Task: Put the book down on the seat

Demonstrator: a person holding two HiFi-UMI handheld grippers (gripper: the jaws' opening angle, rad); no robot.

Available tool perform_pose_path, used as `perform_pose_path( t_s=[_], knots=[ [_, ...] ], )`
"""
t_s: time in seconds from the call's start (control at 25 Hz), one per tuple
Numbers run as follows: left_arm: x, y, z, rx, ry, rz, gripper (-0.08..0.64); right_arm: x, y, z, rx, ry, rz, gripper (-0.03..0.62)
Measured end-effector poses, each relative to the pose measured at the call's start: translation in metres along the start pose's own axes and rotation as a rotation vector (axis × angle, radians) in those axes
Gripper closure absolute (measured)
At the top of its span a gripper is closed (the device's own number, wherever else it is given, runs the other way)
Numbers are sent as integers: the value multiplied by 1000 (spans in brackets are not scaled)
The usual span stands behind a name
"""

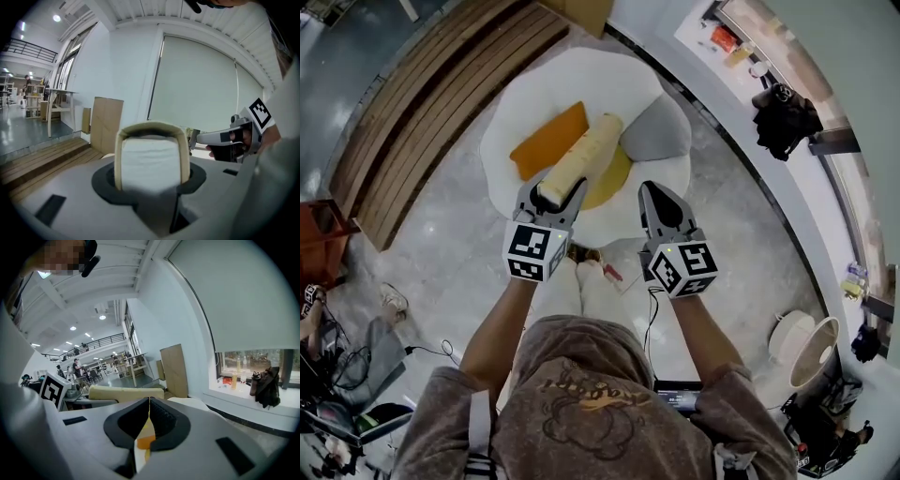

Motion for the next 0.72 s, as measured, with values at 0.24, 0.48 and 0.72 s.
perform_pose_path(
  t_s=[0.24, 0.48, 0.72],
  knots=[
    [14, -30, -15, -20, 23, -24, 354, 15, -29, 8, 1, -3, -22, 572],
    [24, -66, -26, -36, 43, -49, 354, 27, -63, 15, 11, -4, -43, 572],
    [41, -99, -33, -51, 55, -84, 354, 38, -99, 35, 18, -13, -66, 572]
  ],
)
Point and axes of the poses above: the fingertips, and each gripper's own axes: x forward along the fingers, z to its right, y out of its top, the point moved 6 cm from there along -x, backward along the fingers, and after that the axes turned 12 degrees about z, right-handed, at the moved point
